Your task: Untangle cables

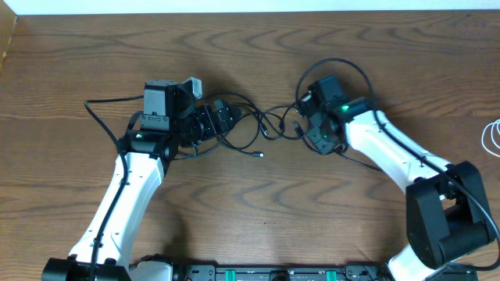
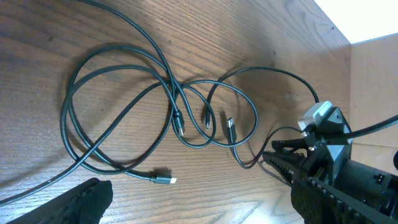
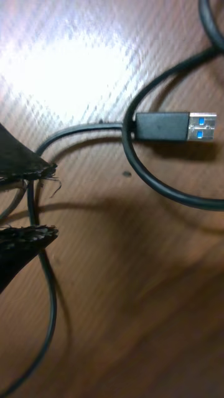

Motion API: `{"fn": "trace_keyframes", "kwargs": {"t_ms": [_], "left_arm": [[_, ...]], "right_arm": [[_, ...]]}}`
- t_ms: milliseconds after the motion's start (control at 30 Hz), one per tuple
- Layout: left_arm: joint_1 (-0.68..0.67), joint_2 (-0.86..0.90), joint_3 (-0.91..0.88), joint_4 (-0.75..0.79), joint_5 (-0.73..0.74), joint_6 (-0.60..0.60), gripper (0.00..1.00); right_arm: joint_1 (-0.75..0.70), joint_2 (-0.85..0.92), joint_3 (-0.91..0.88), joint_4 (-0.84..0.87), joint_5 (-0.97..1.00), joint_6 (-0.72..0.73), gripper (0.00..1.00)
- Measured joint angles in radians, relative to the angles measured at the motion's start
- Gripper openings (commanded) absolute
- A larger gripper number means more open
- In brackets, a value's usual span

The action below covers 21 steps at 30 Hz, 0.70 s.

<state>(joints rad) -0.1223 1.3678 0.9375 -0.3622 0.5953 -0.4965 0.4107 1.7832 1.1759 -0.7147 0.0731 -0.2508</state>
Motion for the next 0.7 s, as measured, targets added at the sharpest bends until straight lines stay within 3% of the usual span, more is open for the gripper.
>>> {"fn": "trace_keyframes", "kwargs": {"t_ms": [267,567,700], "left_arm": [[0.0,0.0,0.0,-0.001,-0.013,0.0,0.96],[0.0,0.0,0.0,-0.001,-0.051,0.0,0.96],[0.0,0.0,0.0,-0.001,-0.052,0.0,0.96]], "right_arm": [[-0.037,0.0,0.0,-0.085,-0.265,-0.113,0.6],[-0.027,0.0,-0.076,0.034,-0.273,-0.156,0.64],[-0.027,0.0,-0.152,0.129,-0.245,-0.146,0.56]]}}
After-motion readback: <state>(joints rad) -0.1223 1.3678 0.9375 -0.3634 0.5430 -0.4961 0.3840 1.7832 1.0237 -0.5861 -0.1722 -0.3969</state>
